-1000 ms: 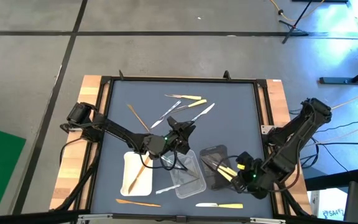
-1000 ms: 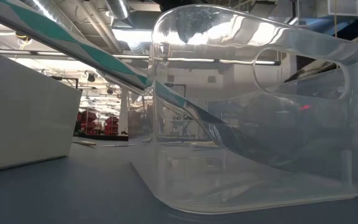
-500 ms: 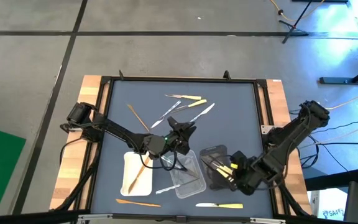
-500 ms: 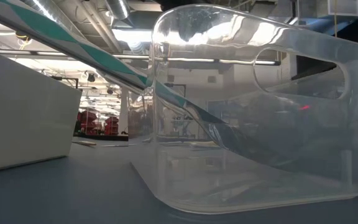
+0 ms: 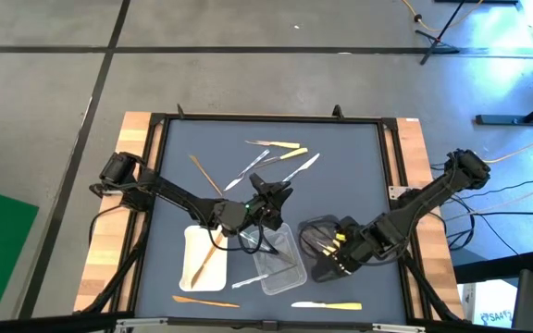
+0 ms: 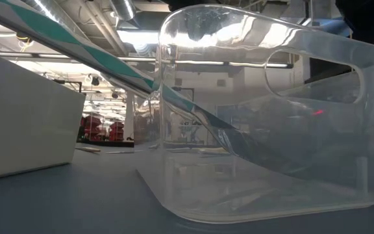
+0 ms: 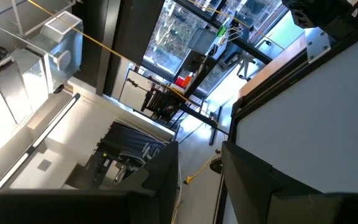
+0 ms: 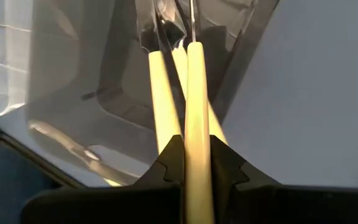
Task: Sort silverware by color (type)
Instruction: Put the yellow table knife into the black transparent bin, then put the blue patterned table knife into the transparent bin
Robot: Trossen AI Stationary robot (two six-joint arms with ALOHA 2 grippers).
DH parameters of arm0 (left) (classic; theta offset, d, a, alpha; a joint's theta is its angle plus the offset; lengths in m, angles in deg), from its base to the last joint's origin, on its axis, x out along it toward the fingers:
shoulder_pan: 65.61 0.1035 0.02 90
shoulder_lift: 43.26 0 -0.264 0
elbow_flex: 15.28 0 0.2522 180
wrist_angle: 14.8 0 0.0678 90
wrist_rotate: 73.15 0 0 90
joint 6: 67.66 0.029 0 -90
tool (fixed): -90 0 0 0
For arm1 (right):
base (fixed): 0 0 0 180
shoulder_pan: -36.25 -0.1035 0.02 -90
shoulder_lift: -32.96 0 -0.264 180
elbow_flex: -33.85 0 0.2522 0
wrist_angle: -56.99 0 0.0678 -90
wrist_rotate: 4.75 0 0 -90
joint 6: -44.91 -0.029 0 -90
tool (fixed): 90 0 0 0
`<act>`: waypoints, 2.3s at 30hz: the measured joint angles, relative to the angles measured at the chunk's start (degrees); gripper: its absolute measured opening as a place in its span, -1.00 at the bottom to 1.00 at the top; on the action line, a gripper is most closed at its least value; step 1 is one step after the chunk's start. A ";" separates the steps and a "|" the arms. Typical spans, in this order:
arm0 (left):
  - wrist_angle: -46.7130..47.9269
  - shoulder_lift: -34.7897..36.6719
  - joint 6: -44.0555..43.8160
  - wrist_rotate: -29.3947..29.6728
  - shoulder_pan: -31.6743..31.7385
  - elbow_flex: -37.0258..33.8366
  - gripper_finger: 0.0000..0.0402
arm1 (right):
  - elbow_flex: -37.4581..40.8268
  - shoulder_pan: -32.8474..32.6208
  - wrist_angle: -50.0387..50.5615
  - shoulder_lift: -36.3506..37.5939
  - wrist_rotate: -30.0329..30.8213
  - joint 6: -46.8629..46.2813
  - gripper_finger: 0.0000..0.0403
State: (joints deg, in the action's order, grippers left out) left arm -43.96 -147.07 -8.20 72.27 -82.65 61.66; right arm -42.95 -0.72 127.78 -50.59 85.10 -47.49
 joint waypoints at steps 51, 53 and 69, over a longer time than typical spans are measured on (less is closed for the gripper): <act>0.02 0.00 -0.59 -0.01 0.02 0.00 -0.42 | 0.91 -0.07 -2.95 -0.02 3.81 -0.28 -0.41; 0.04 0.00 -0.59 -0.02 0.04 0.00 -0.42 | 0.91 -0.07 -2.95 -0.02 3.81 -0.28 -0.41; 0.07 0.00 -0.59 -0.01 0.03 0.00 -0.42 | 0.91 -0.07 -2.93 -0.02 3.57 -0.28 -0.41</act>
State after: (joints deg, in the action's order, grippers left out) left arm -43.89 -147.07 -8.79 72.26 -82.62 61.66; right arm -42.04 -0.78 124.86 -50.61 88.67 -47.78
